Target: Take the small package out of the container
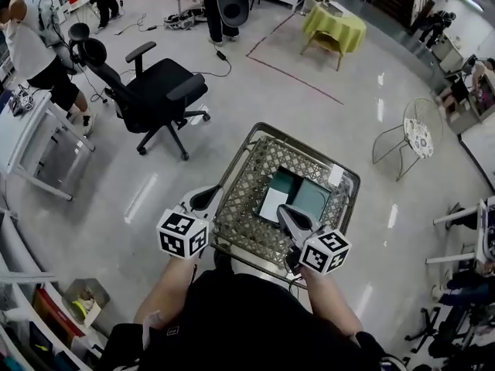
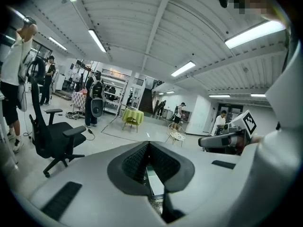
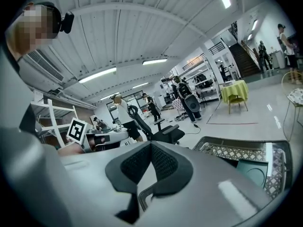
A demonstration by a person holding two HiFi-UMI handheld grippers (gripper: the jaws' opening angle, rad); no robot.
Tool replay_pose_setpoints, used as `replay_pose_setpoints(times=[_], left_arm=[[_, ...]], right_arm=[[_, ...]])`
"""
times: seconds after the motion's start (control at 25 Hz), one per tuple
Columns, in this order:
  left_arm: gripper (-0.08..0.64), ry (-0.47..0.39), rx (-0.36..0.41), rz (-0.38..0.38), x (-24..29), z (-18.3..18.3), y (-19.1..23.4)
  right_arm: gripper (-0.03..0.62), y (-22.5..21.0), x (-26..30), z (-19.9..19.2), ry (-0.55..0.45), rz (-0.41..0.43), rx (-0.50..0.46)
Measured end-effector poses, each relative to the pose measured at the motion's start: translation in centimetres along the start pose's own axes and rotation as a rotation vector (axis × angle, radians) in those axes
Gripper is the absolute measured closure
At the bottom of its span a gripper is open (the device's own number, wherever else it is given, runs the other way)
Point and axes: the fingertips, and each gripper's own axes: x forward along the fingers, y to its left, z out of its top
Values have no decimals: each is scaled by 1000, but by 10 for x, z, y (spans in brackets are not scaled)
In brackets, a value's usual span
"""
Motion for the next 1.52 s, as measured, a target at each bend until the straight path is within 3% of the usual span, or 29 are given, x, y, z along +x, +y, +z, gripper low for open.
replay_pose_setpoints(times=[0.32,0.6,1.0,1.52], left_arm=[[555,111,27,-174,53,-9,-2],[555,238,94,-282,101,-37,-35],[555,422,228,-367,170,-76,-72],[554,697,440,-457,247,-163,-106]], right_arm=[[583,-19,5,-5,-1,-141,71],[582,-52,-16,-21,-30,-218,146],[583,-107,-31,-35,-43,-242,243],[581,-174,-53,-64,-35,-274,359]])
